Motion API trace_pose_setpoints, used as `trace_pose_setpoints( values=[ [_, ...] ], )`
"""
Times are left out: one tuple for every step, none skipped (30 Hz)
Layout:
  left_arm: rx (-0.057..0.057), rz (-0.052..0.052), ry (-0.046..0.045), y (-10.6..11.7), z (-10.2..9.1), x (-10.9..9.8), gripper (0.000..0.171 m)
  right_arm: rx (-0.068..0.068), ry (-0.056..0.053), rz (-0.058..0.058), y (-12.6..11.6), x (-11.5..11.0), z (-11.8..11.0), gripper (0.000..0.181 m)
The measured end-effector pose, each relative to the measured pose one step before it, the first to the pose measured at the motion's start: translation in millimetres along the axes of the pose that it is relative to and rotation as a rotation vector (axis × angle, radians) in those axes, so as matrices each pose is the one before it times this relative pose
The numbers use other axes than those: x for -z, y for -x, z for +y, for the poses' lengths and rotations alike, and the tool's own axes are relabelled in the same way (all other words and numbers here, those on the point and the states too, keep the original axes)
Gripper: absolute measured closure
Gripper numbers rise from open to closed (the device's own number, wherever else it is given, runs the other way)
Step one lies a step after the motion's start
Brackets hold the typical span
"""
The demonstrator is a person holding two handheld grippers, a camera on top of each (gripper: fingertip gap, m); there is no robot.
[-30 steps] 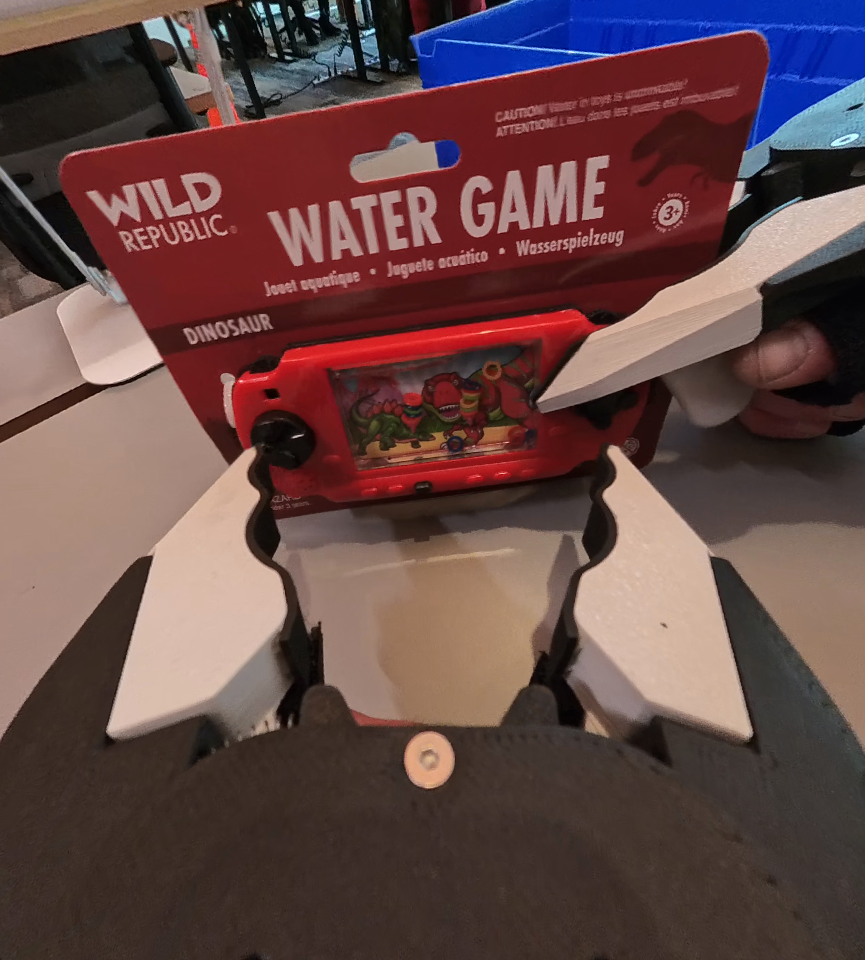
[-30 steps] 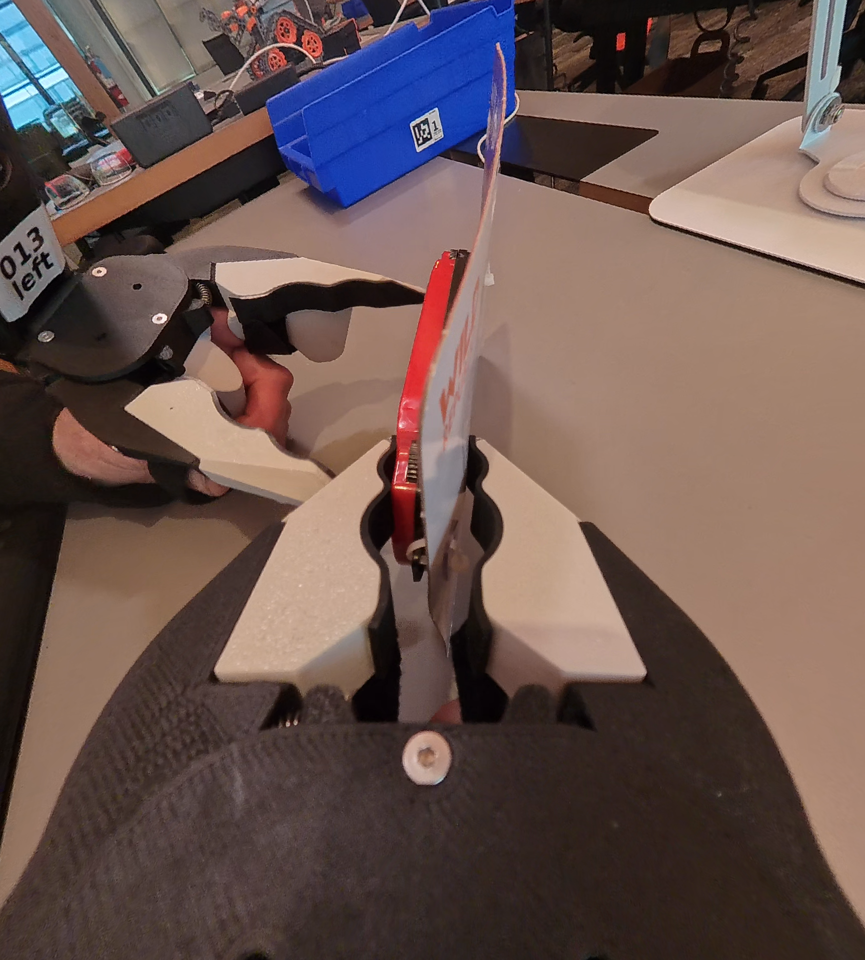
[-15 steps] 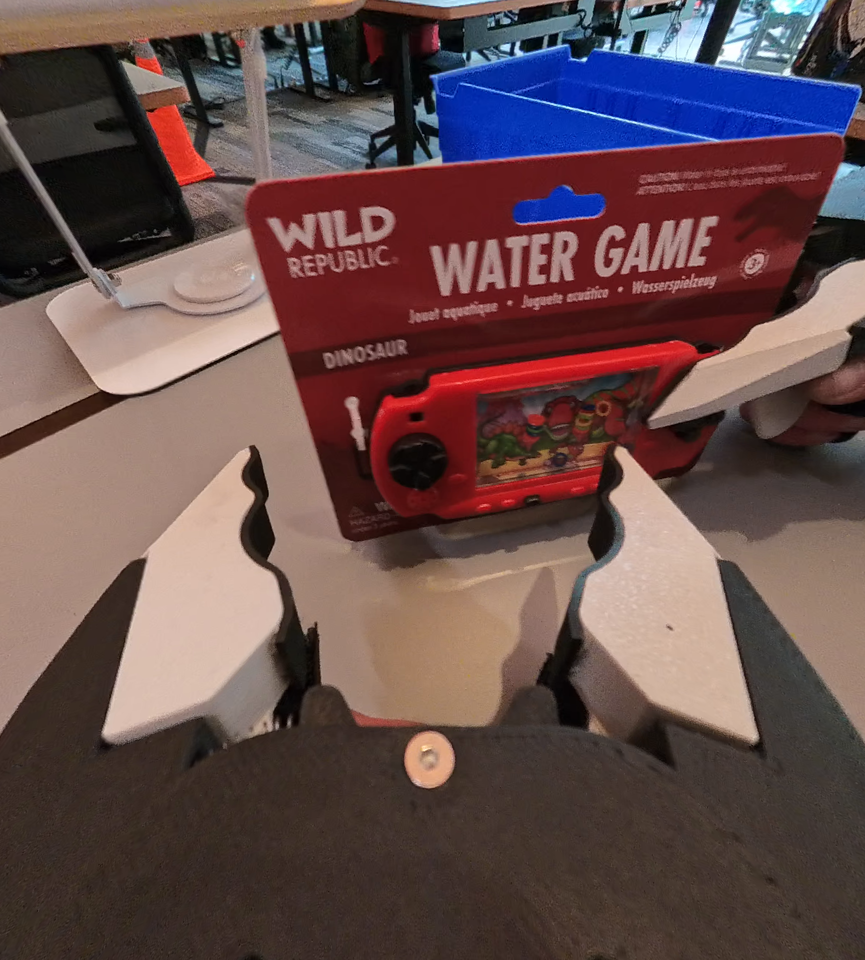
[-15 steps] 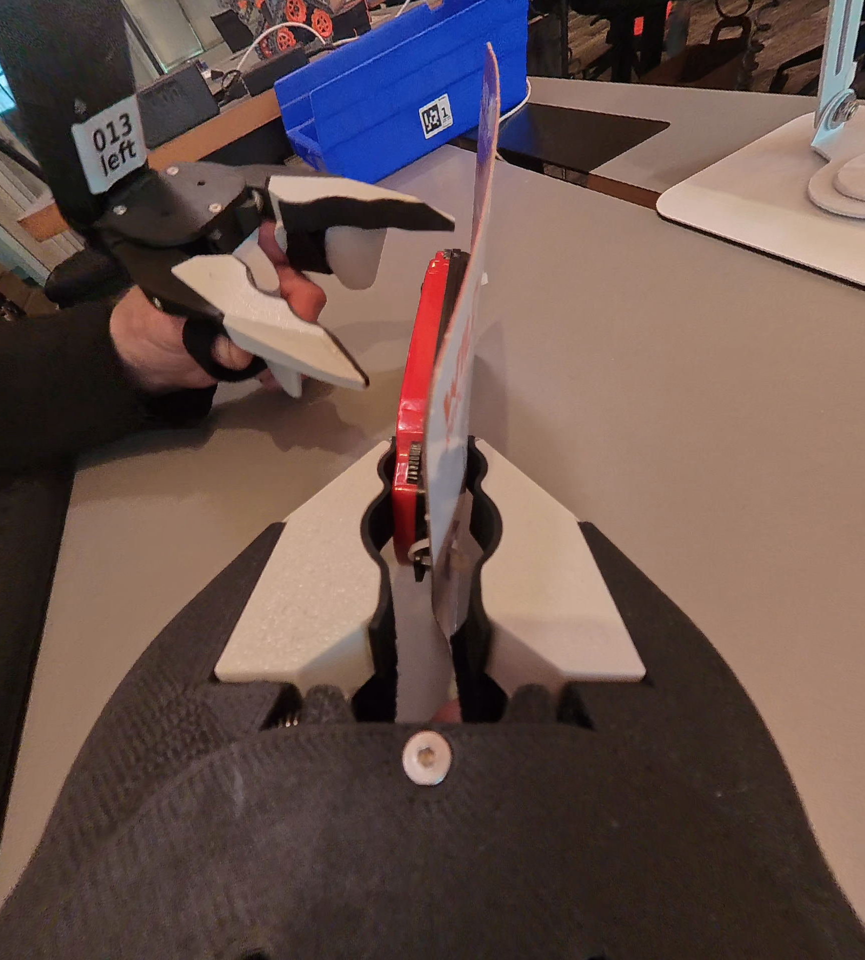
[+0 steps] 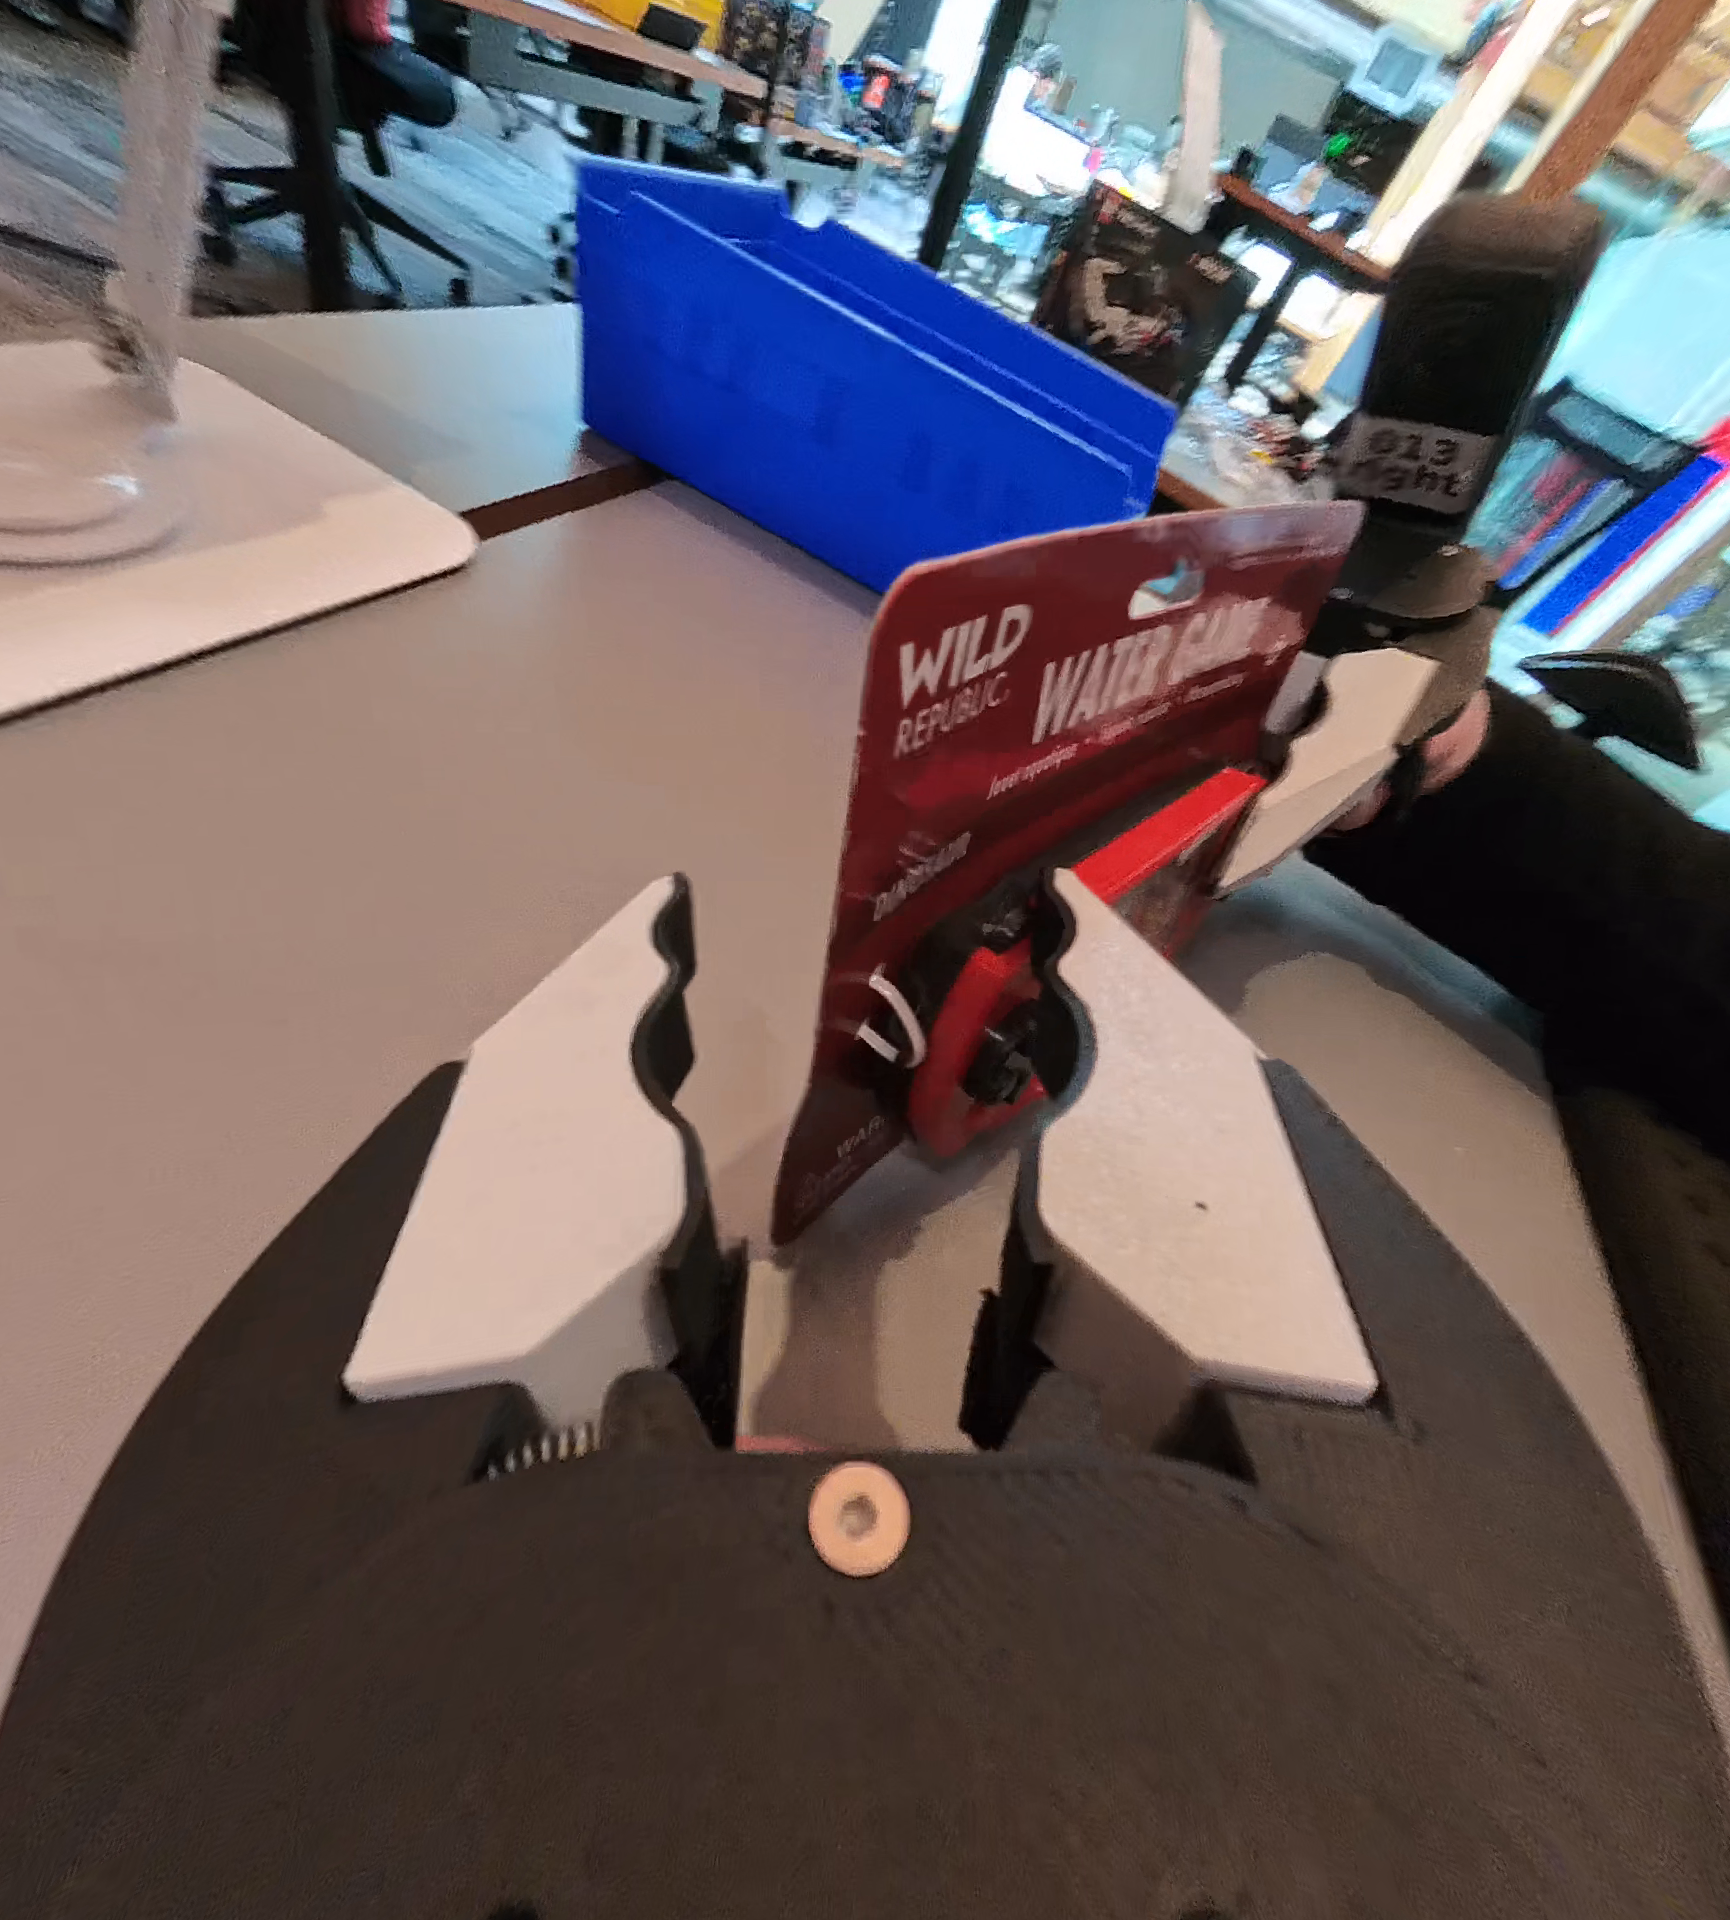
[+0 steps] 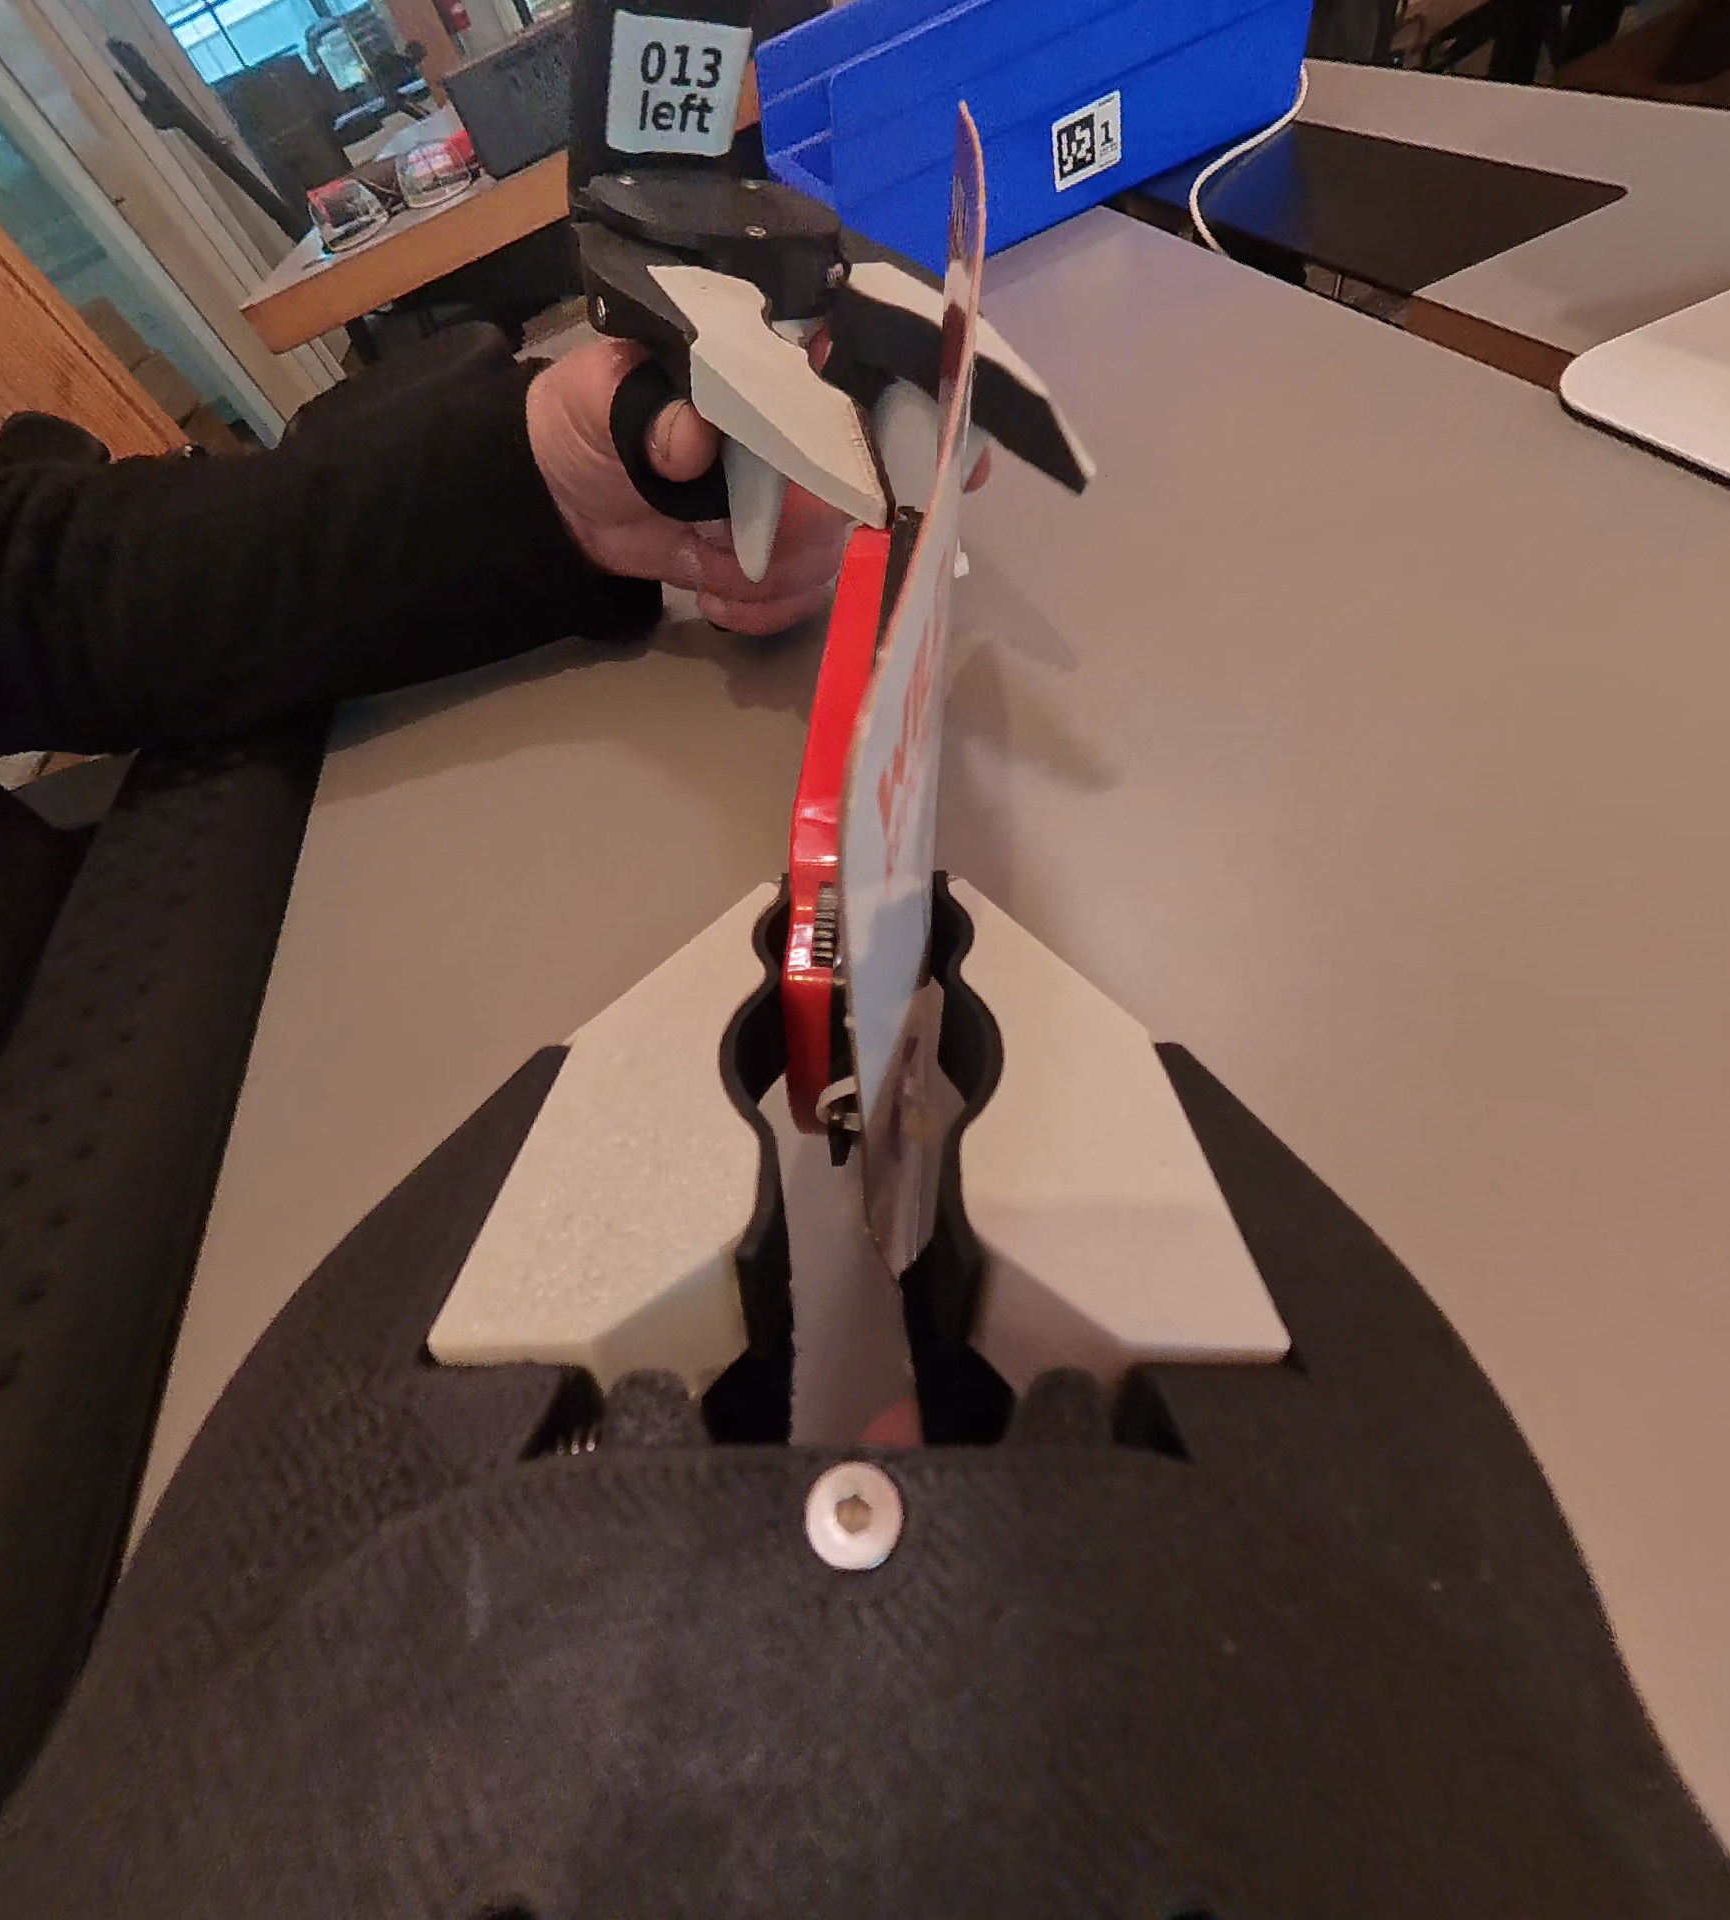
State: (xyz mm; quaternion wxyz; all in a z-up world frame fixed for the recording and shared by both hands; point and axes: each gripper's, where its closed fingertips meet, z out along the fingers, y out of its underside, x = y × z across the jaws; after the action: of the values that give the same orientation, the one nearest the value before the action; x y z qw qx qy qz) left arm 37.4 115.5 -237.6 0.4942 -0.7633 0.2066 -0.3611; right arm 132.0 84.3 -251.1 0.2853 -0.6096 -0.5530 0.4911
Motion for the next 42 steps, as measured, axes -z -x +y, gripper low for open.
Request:
trace_pose_setpoints(
  values=[
    [0.0242, 0.0531, -0.00223, -6.56, 1.06, -0.59, 0.122, 0.0, 0.0046, 0.0013, -0.52, 0.19, 1.04, 0.159],
    [0.0136, 0.0266, -0.0001, -3.34, 0.35, -0.56, 0.132, -0.0007, 0.0092, 0.0049, -1.16, 0.09, 1.68, 0.159],
    [-0.0069, 0.0003, -0.00342, -0.31, -0.6, 0.18, 0.144, -0.0017, 0.0044, 0.0066, -1.45, 0.28, 1.07, 0.159],
    [-0.0093, -0.0124, 0.00443, 1.87, 0.51, 0.83, 0.155, -0.0054, -0.0027, 0.0025, -0.86, 0.5, -0.03, 0.159],
    [-0.0118, -0.0027, 0.00737, 0.85, 1.56, 0.71, 0.159, -0.0032, -0.0018, 0.0081, -1.39, 0.67, -0.18, 0.158],
    [0.0071, 0.0089, -0.00129, -0.83, 0.39, 0.63, 0.161, -0.0025, 0.0, 0.013, -1.89, 0.59, -0.29, 0.157],
    [0.0047, 0.0104, 0.0, -1.44, 0.56, 0.17, 0.163, -0.0017, 0.0009, 0.0096, -1.31, 0.4, -0.1, 0.157],
    [-0.0064, 0.0017, -0.00101, -0.97, 0.34, -0.17, 0.164, -0.0028, 0.0, 0.0075, -1.08, 0.54, 0.05, 0.156],
    [-0.0088, 0.0003, 0.00108, -0.96, 0.43, -0.52, 0.166, -0.0063, -0.0016, 0.0107, -1.72, 0.69, 0.03, 0.154],
    [-0.0048, 0.0084, 0.00532, -2.17, 0.94, -0.62, 0.168, -0.006, -0.0002, 0.0168, -2.51, 1.18, 0.08, 0.152],
    [-0.0016, 0.0028, 0.00543, -1.25, 0.99, -0.75, 0.169, -0.0055, -0.0001, 0.0211, -2.75, 1.52, -0.2, 0.147],
    [-0.0028, -0.0102, -0.0013, 0.72, 0.32, -0.41, 0.17, -0.0059, 0.0009, 0.0271, -3.06, 2.13, -0.23, 0.139],
    [0.0006, 0.008, 0.00353, -1.51, 0.96, -0.22, 0.171, -0.0026, 0.0031, 0.034, -3.36, 2.64, -0.28, 0.135],
    [0.0027, 0.0182, -0.00255, -3.0, 0.13, 0.04, 0.171, 0.0039, 0.0051, 0.0362, -2.96, 2.6, 0.01, 0.134],
    [-0.0005, 0.0003, -0.00246, -0.5, 0.14, 0.06, 0.171, 0.0067, 0.0047, 0.0323, -1.63, 2.13, -0.58, 0.127],
    [-0.0056, -0.0015, 0.00271, -0.32, 0.98, -0.25, 0.171, 0.0073, 0.0016, 0.0228, 0.33, 1.56, -1.05, 0.126],
    [0.0008, 0.0104, 0.0001, -2.05, 0.74, -0.2, 0.171, 0.0041, 0.0057, 0.0262, -0.71, 0.8, -0.23, 0.125],
    [0.0003, 0.0041, -0.00795, -1.19, -0.55, -0.14, 0.171, 0.0045, 0.0114, 0.025, -1.21, 0.4, 1.67, 0.123],
    [-0.005, -0.002, -0.00301, -0.78, -0.06, -0.22, 0.171, 0.0001, 0.0075, 0.0255, -1.76, 0.79, 1.64, 0.122],
    [-0.0058, 0.0042, 0.00411, -1.69, 0.6, -0.38, 0.171, -0.0059, 0.0079, 0.0308, -2.47, 1.46, 1.73, 0.117],
    [-0.0057, 0.0032, 0.00131, -1.44, 0.32, -0.3, 0.171, -0.0007, 0.0066, 0.0322, -2.0, 2.29, 1.77, 0.112],
    [0.0001, -0.0078, -0.00108, 0.49, 0.29, -0.14, 0.171, 0.0033, 0.0009, 0.0361, -1.68, 3.42, 1.43, 0.109],
    [0.0058, -0.0055, 0.00225, 0.71, 1.0, -0.06, 0.171, 0.0017, -0.001, 0.0412, -1.7, 4.0, 1.24, 0.106],
    [0.0026, 0.0024, -0.00126, -0.57, 0.39, 0.33, 0.171, 0.0054, -0.0005, 0.036, 0.03, 4.59, 1.57, 0.106],
    [-0.0028, 0.0026, -0.00376, -1.21, -0.38, 0.44, 0.171, 0.0106, -0.0002, 0.0362, 0.78, 4.83, 1.92, 0.104],
    [-0.0017, -0.0058, 0.00151, 0.18, 0.51, 0.14, 0.171, 0.0189, -0.0039, 0.0396, 1.4, 5.28, 1.17, 0.103],
    [-0.0009, -0.005, 0.00163, 0.18, 0.35, 0.15, 0.171, 0.0245, -0.0115, 0.0316, 3.55, 4.9, -0.16, 0.102],
    [0.0, 0.0003, -0.00127, -0.31, -0.05, -0.02, 0.171, 0.0281, -0.0125, 0.0181, 6.15, 4.35, -0.71, 0.102],
    [0.0052, -0.0035, 0.00085, 0.62, 0.09, -0.16, 0.171, 0.0341, -0.0134, 0.0279, 5.21, 3.98, -1.4, 0.103],
    [0.0032, -0.0043, 0.00085, 0.75, 0.13, -0.19, 0.171, 0.0433, -0.0107, 0.0257, 5.95, 3.11, -1.38, 0.105],
    [-0.0008, 0.0047, -0.00202, -0.82, -0.38, 0.01, 0.171, 0.0391, -0.0045, 0.0147, 7.29, 1.14, -0.68, 0.107],
    [-0.0016, 0.0052, 0.00011, -0.98, 0.02, -0.11, 0.171, 0.028, 0.0063, 0.0075, 6.97, -1.02, 0.98, 0.107],
    [-0.001, -0.0051, 0.00124, 0.54, 0.22, -0.11, 0.171, 0.0252, 0.0117, 0.0105, 5.27, -2.05, 2.08, 0.107],
    [-0.0019, -0.0032, -0.00002, 0.15, 0.04, -0.07, 0.171, 0.0289, 0.005, 0.0169, 3.4, -2.28, 1.42, 0.11],
    [-0.0017, 0.0024, 0.00033, -0.85, 0.18, -0.02, 0.171, 0.0295, 0.0111, 0.0112, 3.09, -2.59, 2.18, 0.113],
    [-0.0021, 0.0023, -0.00129, -1.01, -0.02, 0.13, 0.171, 0.0265, 0.0182, 0.0155, 1.24, -2.6, 2.68, 0.113],
    [-0.0041, -0.0013, -0.00112, -0.44, 0.04, 0.19, 0.171, 0.022, 0.0111, 0.019, -0.05, -1.83, 1.47, 0.114],
    [-0.0047, 0.0037, -0.00318, -1.45, -0.3, 0.17, 0.171, 0.0098, 0.004, 0.0132, -0.01, -1.64, 0.58, 0.115],
    [-0.0094, 0.0089, -0.00145, -2.66, -0.35, 0.1, 0.171, 0.0024, 0.004, 0.0102, -0.19, -1.6, 1.12, 0.114],
    [-0.0121, -0.0019, 0.00186, -1.5, -0.04, -0.17, 0.171, 0.0068, 0.0063, 0.0025, 1.0, -1.5, 1.44, 0.114],
    [-0.0083, -0.0059, 0.00014, -0.71, -0.16, -0.25, 0.171, 0.0095, -0.0003, 0.007, 0.46, -0.77, 0.32, 0.117],
    [-0.0013, 0.002, -0.00289, -1.61, -0.29, -0.44, 0.171, 0.0063, 0.0048, 0.0052, 0.56, -0.96, 0.74, 0.118]
  ],
)
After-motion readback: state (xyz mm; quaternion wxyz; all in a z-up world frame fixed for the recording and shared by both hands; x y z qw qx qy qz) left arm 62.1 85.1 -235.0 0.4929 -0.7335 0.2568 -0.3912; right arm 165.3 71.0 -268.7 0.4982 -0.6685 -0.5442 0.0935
